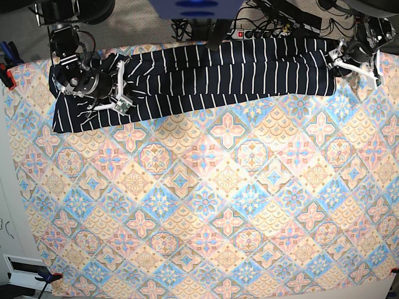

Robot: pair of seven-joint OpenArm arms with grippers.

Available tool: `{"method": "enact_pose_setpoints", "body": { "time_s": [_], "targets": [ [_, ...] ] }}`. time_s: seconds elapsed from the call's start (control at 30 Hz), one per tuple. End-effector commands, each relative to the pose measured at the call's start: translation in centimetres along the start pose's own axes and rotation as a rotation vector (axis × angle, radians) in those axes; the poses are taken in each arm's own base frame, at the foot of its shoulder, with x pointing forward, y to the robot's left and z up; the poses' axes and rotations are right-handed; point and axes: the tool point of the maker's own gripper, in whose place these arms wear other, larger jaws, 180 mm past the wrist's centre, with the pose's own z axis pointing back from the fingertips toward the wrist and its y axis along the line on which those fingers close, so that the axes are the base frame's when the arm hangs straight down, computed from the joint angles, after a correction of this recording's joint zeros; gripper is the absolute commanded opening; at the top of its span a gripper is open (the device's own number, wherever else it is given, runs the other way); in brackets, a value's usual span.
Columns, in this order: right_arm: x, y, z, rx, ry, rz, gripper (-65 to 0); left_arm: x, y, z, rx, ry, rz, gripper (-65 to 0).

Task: Fold the T-shirt properly
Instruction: 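Grasp the shirt's side edges with both grippers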

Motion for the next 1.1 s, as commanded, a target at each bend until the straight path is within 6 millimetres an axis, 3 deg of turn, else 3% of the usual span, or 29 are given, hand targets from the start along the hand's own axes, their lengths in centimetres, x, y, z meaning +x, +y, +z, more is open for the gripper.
{"method": "enact_pose_setpoints", "body": {
  "time_s": [0.0,0.1,0.23,0.57,0.9,0.97,1.07],
  "targets": [
    [-1.6,-0.2,0.0,-0.016,0.079,0.021,-61.8,0.6,0.6,0.3,0.011,-0.009,-0.018,-28.2],
    [-0.9,-0.4,0.2,-0.025,0.062,0.034,-61.8,0.0,1.2,-0.4,0.018,0.030,-0.042,-28.2],
    [-0.1,-0.2,0.7,-0.031,0.043,0.049,-61.8,-0.9,0.4,-1.8,-0.006,0.074,-0.047,-28.2],
    [-0.4,0.3,0.9,-0.027,0.046,0.048,-61.8,-2.1,-3.8,-3.5,-0.096,0.125,-0.114,-28.5],
    [-0.5,0.5,0.9,-0.024,0.047,0.046,-61.8,-2.5,-3.4,-4.1,-0.041,0.144,-0.199,-29.1],
    [-0.5,0.5,0.9,-0.024,0.047,0.046,-61.8,-2.5,-3.4,-4.1,-0.042,0.144,-0.198,-32.3],
    [-0.5,0.5,0.9,-0.024,0.047,0.046,-61.8,-2.5,-3.5,-4.1,-0.044,0.146,-0.196,-44.1]
  ]
}}
